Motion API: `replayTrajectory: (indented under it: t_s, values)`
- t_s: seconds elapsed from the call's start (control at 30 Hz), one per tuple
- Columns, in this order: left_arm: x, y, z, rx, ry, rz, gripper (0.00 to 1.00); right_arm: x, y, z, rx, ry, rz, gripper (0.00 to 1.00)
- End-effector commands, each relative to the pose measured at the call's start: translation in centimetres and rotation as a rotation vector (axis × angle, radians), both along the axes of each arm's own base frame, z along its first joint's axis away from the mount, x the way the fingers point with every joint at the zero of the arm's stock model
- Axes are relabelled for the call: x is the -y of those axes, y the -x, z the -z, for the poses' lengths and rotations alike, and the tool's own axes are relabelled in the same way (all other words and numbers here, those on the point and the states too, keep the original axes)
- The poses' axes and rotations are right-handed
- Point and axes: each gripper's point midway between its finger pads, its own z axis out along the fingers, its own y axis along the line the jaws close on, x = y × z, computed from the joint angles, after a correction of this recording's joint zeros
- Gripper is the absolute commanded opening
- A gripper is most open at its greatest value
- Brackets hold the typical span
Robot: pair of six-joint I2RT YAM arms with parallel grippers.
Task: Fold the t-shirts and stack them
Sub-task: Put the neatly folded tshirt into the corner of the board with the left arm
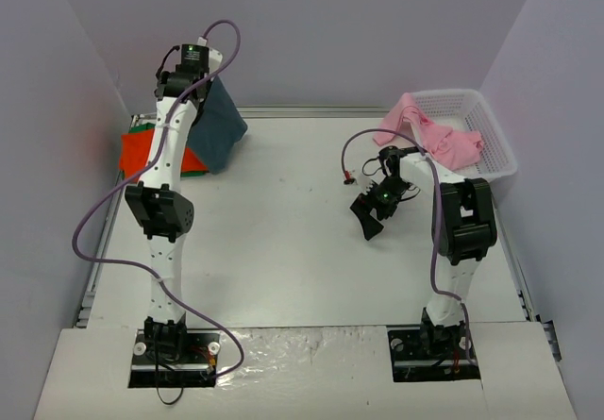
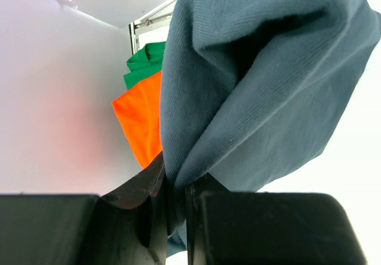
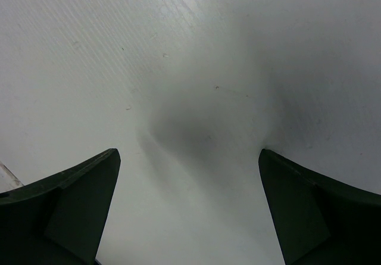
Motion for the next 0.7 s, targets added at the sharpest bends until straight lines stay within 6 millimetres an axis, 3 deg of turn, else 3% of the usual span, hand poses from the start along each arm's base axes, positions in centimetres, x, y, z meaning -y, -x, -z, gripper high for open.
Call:
replayTrajectory:
  t_s: [0.0,0.17,0.27,0.53,0.6,0.67]
  values:
    - [-1.8,0.9,-6.8,0.178,0.006,-0.056,0.02,0.5,2.0,1.7,-0.099,0.045,-0.016,1.0]
    - [-2.2,1.3,-7.7,0.196,0.017,-0.07,0.02,0.5,2.1,2.0,-0.105,0.054,-0.02,1.0]
    - [-3.1,1.4,-6.9,0.177,0.016,-0.089,0.02,0.5,2.1,2.1,-0.108,0.057,-0.021,1.0]
    - [-7.7,1.2,-4.7,0.151,0.061,-0.196,0.02,0.6,2.3,2.4,-0.121,0.063,-0.021,1.0]
    - [-8.0,1.3,-4.6,0.146,0.063,-0.199,0.03,0.6,2.4,2.6,-0.127,0.067,-0.022,1.0]
    - [-9.7,1.7,-4.5,0.143,0.061,-0.231,0.02,0.6,2.4,2.7,-0.13,0.07,-0.022,1.0]
